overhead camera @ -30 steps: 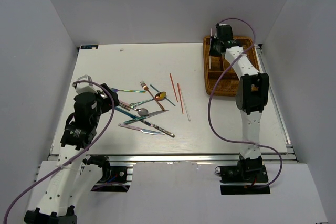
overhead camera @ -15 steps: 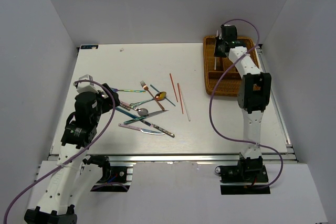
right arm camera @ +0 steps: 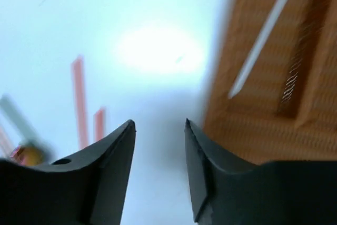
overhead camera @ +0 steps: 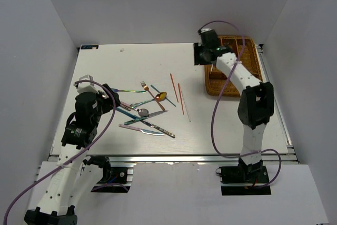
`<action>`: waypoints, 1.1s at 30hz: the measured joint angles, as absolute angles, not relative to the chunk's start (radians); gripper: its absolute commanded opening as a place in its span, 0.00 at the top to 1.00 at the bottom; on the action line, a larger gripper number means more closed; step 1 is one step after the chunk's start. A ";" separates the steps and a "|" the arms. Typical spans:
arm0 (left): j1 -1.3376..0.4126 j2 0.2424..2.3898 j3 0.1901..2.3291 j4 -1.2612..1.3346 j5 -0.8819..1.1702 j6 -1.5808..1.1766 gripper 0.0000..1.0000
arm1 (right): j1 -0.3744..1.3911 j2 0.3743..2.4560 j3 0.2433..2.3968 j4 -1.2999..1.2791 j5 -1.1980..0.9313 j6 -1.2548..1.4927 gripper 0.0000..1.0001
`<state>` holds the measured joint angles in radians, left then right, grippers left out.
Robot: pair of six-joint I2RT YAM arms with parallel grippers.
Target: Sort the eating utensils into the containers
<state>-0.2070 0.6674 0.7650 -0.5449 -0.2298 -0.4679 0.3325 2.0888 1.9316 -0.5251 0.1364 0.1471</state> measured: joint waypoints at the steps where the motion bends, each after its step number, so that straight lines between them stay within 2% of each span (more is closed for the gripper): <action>1: -0.207 0.669 0.765 -0.545 -0.233 -0.468 0.02 | 0.378 2.036 1.872 -0.529 0.149 0.154 0.53; 4: -0.207 0.676 0.765 -0.545 -0.236 -0.467 0.02 | 0.547 1.865 1.631 -0.492 0.199 0.193 0.56; 7: -0.207 0.691 0.765 -0.545 -0.234 -0.467 0.02 | 0.693 1.780 1.452 -0.491 0.218 0.235 0.57; 12: -0.207 0.712 0.765 -0.545 -0.228 -0.467 0.02 | 0.741 1.776 1.280 -0.482 0.244 0.294 0.59; 26: -0.207 0.699 0.765 -0.545 -0.224 -0.467 0.02 | 0.727 1.871 1.215 -0.440 0.273 0.319 0.64; 29: -0.207 0.699 0.765 -0.545 -0.224 -0.467 0.02 | 0.727 1.876 1.216 -0.437 0.274 0.317 0.69; 31: -0.207 0.699 0.765 -0.545 -0.224 -0.467 0.02 | 0.727 1.882 1.221 -0.436 0.273 0.316 0.76; 33: -0.207 0.699 0.765 -0.545 -0.224 -0.467 0.02 | 0.727 1.893 1.233 -0.430 0.272 0.315 0.91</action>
<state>-0.2073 0.6991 0.7650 -0.5449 -0.2237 -0.4675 0.7269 1.8931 1.2331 -0.4305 0.2718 0.3149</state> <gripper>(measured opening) 0.979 0.192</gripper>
